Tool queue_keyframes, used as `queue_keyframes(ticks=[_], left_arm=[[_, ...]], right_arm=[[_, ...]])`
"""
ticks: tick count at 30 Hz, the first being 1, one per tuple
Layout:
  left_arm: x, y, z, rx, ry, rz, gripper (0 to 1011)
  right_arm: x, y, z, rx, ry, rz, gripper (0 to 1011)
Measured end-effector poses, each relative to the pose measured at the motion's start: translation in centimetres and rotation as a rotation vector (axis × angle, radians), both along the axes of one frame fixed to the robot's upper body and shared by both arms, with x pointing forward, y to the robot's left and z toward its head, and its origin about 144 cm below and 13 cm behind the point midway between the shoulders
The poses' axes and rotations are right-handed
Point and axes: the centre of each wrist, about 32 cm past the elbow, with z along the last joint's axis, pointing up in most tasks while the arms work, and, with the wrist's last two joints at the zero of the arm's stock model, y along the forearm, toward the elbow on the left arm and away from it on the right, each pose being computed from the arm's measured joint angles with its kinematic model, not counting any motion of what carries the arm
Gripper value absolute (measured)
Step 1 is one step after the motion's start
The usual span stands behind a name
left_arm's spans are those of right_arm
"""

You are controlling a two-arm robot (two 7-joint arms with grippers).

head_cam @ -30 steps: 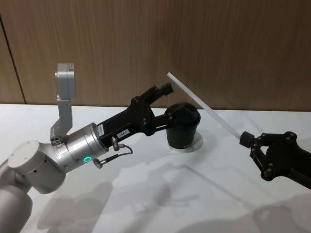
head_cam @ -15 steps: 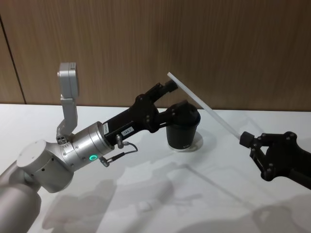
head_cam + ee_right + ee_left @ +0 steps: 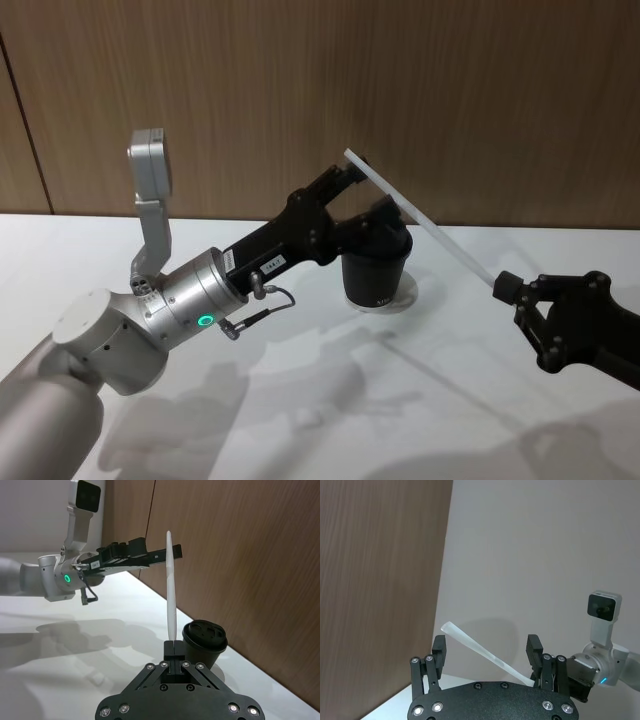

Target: Pick up the straw with one hand, pass it to the other hand, and insert it into the cup.

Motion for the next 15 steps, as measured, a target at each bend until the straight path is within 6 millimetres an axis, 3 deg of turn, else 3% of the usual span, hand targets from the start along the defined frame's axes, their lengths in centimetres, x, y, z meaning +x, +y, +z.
queue_keyframes(ticks=[10, 15], left_arm=[[0.25, -0.53, -0.26, -0.021, 0.008, 0.001, 1001], [0.31, -0.67, -0.32, -0.026, 0.010, 0.002, 919]], right_arm=[[0.00, 0.00, 0.00, 0.000, 0.000, 0.000, 0], [0.00, 0.00, 0.00, 0.000, 0.000, 0.000, 0]])
